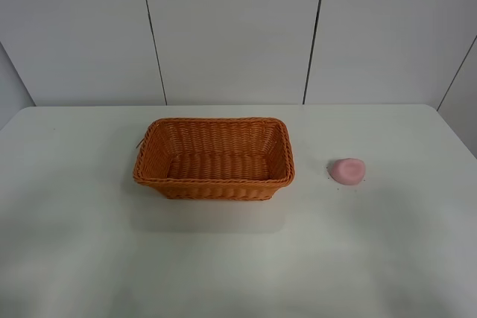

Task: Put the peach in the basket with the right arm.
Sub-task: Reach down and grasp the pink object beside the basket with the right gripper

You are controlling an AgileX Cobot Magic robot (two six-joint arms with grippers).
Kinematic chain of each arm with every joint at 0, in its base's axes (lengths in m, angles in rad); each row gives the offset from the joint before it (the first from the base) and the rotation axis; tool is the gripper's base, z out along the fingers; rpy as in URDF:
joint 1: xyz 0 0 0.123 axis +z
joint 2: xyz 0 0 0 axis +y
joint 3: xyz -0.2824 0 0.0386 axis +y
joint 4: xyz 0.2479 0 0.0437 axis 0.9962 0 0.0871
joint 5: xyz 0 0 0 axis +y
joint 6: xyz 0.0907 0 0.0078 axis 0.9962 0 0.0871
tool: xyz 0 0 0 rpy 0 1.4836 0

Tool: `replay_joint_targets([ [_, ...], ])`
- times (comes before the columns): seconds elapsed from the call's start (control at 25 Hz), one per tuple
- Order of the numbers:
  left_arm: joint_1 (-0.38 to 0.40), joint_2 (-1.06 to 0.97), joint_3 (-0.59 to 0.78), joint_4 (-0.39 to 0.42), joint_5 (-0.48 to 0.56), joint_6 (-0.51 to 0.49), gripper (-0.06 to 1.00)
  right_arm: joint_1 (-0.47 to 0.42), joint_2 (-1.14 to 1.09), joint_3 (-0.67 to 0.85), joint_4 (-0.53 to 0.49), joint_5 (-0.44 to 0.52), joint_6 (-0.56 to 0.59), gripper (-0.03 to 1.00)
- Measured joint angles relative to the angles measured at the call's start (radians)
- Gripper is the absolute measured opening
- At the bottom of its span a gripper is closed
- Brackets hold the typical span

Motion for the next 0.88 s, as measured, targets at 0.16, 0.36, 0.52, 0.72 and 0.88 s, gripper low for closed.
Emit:
replay_joint_targets([
  [0.16, 0.0, 0.0, 0.0, 0.0, 0.0, 0.0, 0.99, 0.0, 0.0, 0.0, 0.0, 0.0, 0.0, 0.7],
  [0.36, 0.0, 0.0, 0.0, 0.0, 0.0, 0.0, 0.99, 0.0, 0.0, 0.0, -0.001, 0.0, 0.0, 0.7],
  [0.52, 0.0, 0.0, 0.0, 0.0, 0.0, 0.0, 0.99, 0.0, 0.069, -0.033, -0.002, 0.0, 0.001, 0.7],
  [0.72, 0.0, 0.0, 0.0, 0.0, 0.0, 0.0, 0.99, 0.0, 0.35, -0.137, -0.001, -0.001, 0.001, 0.7],
  [0.88, 0.0, 0.0, 0.0, 0.0, 0.0, 0.0, 0.99, 0.0, 0.627, -0.254, 0.018, -0.001, 0.001, 0.7],
])
